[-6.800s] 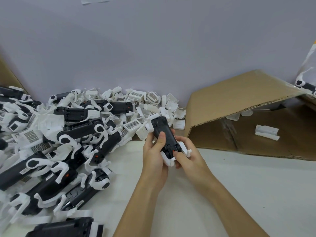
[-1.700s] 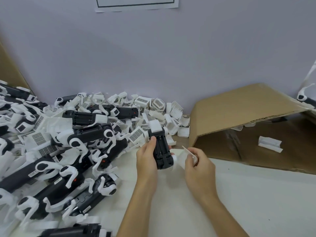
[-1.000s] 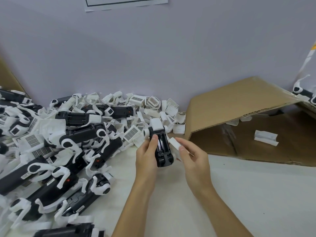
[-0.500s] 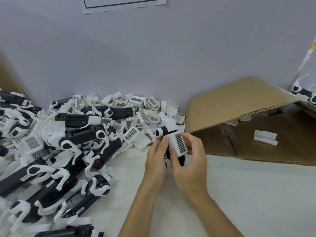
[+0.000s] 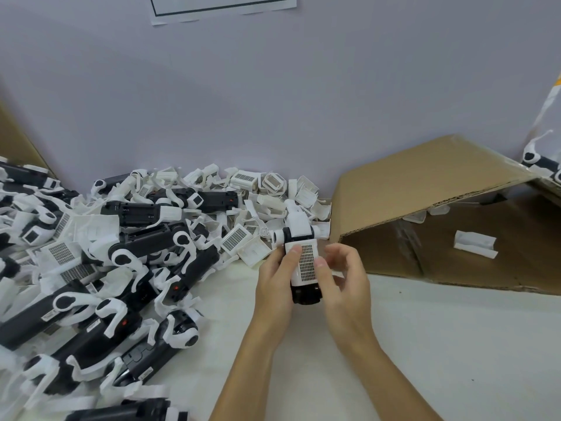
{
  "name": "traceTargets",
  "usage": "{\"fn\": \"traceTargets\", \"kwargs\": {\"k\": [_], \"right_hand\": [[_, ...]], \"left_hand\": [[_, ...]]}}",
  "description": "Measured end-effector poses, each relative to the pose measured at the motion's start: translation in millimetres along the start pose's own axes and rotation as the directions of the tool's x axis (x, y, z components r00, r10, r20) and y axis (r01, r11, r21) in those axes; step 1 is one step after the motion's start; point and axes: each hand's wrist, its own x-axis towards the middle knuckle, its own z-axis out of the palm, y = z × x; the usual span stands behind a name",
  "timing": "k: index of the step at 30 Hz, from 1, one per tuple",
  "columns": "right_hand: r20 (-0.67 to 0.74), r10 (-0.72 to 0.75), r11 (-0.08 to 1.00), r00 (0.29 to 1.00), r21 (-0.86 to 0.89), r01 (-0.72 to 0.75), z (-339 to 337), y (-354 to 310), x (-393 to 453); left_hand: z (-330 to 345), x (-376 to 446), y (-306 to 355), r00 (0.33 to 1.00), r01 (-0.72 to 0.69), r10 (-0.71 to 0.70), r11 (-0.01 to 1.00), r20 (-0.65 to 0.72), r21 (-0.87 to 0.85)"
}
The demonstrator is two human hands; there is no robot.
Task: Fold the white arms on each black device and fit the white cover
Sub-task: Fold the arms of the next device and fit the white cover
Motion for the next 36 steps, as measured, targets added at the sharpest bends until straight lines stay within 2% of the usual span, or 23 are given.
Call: {"fn": "traceTargets", "kwargs": {"k": [2,6,10,17,22,27,33,36], "right_hand": [[0.035,0.105,0.992,0.994,0.068,-0.107,-3,0,3],[0.142,0.192,0.962,0.971,0.168,-0.214,-5,-2,7],[0.183,0.275,0.917,0.944,0.245,-0.314,-3,-8,7],[0.104,0.253,0.930,0.962,0.247,-0.271,-2,-9,9],[0.170,0.275,0.893,0.946,0.320,-0.317,-2,-10,9],[0.128,0.282,0.904,0.951,0.295,-0.308,-1,-8,9],[0.092,0.290,0.913,0.953,0.271,-0.304,1,-7,8],[0.096,0.300,0.914,0.949,0.256,-0.315,2,-6,8]], "left_hand": [[1,-1,1,1.000,0.009,-0.010,1.000,0.022,0.003],[6,-4,3,0.995,-0.053,0.048,0.997,0.082,0.055],[6,-6,4,0.993,-0.102,0.094,0.989,0.076,0.110],[4,-4,4,0.996,-0.071,0.067,0.993,0.053,0.090],[9,-6,6,0.997,-0.070,0.067,0.993,0.032,0.100],[12,-7,5,0.995,-0.082,0.091,0.978,-0.036,0.192],[12,-7,4,0.993,-0.084,0.097,0.982,-0.072,0.167],[10,-6,4,0.996,-0.065,0.071,0.989,-0.044,0.134]]}}
